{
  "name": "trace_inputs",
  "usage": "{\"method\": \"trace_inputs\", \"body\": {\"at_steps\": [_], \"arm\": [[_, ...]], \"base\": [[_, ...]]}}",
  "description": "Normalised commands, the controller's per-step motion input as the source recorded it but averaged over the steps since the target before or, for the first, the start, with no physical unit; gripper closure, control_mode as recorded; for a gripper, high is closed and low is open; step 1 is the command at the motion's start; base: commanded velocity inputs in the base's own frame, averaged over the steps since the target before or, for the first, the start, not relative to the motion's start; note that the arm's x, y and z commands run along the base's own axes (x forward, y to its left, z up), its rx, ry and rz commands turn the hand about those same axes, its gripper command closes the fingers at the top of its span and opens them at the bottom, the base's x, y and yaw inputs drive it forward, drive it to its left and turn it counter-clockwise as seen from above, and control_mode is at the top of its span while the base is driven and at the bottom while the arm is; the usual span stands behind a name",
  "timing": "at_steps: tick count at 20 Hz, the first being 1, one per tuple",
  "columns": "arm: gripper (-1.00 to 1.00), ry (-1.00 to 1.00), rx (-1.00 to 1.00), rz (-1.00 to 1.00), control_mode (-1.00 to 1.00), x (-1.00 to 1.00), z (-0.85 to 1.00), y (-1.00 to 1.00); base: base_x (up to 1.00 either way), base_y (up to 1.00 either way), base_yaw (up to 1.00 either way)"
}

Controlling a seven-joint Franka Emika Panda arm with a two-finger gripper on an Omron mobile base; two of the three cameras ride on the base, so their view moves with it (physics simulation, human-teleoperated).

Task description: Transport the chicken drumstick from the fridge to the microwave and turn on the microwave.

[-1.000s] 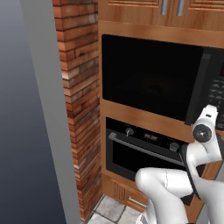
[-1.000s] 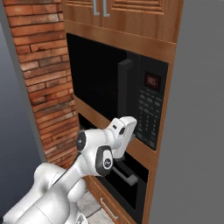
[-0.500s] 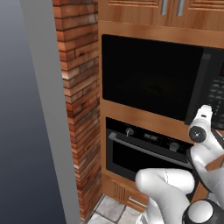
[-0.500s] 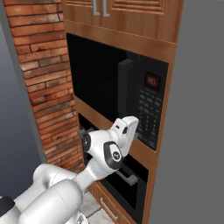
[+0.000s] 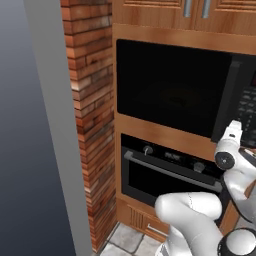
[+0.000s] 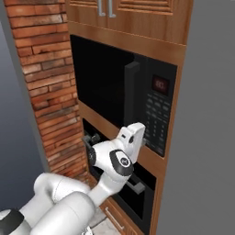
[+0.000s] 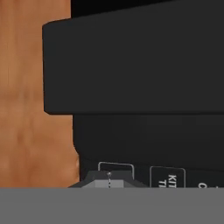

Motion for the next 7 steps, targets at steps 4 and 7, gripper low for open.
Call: {"method": "trace_inputs", "body": {"at_steps": [4,7], "arm": [[1.0,0.0,0.0,0.0,-1.0,0.54,-0.11,-0.35],[1.0,-0.03,-0.01,0.0,-1.0,0.62,-0.21,-0.39]], "base": [[0.0,0.0,0.0],[0.0,0.0,0.0]]}}
